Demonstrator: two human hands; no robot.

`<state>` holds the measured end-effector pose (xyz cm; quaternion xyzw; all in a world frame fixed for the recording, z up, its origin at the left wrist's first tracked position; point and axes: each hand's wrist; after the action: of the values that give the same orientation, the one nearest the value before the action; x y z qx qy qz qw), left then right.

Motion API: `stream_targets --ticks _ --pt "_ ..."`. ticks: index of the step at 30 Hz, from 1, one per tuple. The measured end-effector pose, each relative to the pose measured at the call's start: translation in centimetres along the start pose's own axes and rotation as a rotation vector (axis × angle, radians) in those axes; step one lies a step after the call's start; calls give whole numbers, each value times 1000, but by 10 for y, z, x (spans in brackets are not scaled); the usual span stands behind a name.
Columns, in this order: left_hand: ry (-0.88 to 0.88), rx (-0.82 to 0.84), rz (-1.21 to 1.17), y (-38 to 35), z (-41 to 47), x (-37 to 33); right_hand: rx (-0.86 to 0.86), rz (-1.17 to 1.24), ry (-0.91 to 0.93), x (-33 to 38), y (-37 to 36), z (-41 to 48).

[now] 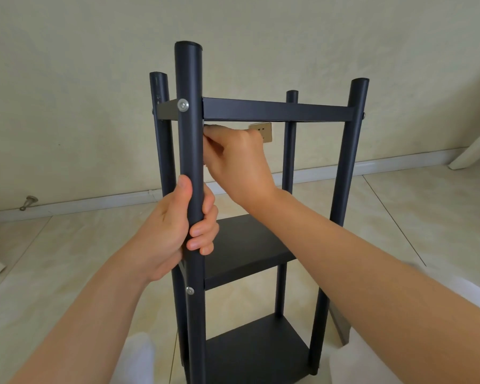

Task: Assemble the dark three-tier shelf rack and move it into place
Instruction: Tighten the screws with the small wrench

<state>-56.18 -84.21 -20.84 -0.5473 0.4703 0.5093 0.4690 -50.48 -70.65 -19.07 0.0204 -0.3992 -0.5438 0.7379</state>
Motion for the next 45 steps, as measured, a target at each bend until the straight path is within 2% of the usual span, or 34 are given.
stream_targets --ticks 6,9,11,21,26,32,37,45 --pt "1 -12 2 1 1 -1 243 20 -140 -4 12 -3" --pt "5 -15 0 1 2 -1 370 123 -250 1 22 -4" --pt "0 -21 -1 1 3 -1 395 210 -297 6 29 -5" --pt "2 -43 18 -1 7 -3 341 242 -346 17 52 -2" --pt "5 -46 13 -1 8 -3 260 287 -334 18 47 -1" --pt "3 -38 6 -1 8 -2 238 360 -347 13 35 -2" --pt "3 -34 -4 -2 7 -2 187 379 -303 10 21 -2" --pt "-10 22 -2 -2 7 -2 -10 299 -160 -1 2 -2"
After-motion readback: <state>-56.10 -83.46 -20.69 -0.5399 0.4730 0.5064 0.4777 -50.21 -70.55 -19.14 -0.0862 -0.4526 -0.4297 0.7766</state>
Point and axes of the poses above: each hand's wrist, its own z-axis towards the middle knuckle, its own y-axis out of the back of the hand, x = y × z, and after that the axes turned 13 degrees about x, right-handed
